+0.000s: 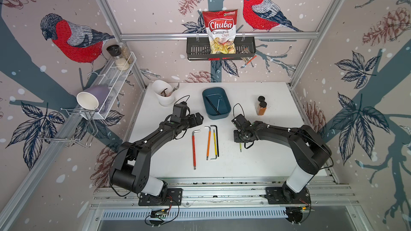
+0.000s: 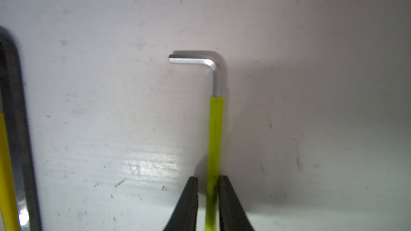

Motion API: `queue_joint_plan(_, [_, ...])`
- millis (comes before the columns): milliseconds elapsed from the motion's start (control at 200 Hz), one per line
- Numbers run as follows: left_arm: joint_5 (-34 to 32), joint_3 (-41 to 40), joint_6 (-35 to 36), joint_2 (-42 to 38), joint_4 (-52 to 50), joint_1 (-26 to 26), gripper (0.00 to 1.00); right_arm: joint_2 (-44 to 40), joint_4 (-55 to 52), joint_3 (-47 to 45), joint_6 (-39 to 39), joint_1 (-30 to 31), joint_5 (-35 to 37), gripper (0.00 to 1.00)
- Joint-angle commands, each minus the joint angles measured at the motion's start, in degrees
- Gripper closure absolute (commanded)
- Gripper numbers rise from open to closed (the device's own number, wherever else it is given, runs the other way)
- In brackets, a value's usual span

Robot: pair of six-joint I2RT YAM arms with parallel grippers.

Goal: Put the hex key on the desktop into the storage box
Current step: Pick up the Allen key from the center of the board.

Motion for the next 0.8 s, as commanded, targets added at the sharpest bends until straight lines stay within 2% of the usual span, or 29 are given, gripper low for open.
queue_joint_plan(0, [0.13,-0.03,0.27,0.04,2.35,-0.25,0.04,2.59,-3.38,-1.36,1.34,0.5,-1.86,0.89])
queue_joint_plan(145, [-0.2,-0.22,0.26,-0.22,2.18,-0.26,0.04,2.02,-2.45,-1.18,1.53,0.5,-2.78,1.0])
queue_joint_plan(795, [1.93,-0.14,0.66,-1.27,3.49,-1.3,0.04,-13.29,2.96,1.88,0.88,-5.7,-10.24,1.0])
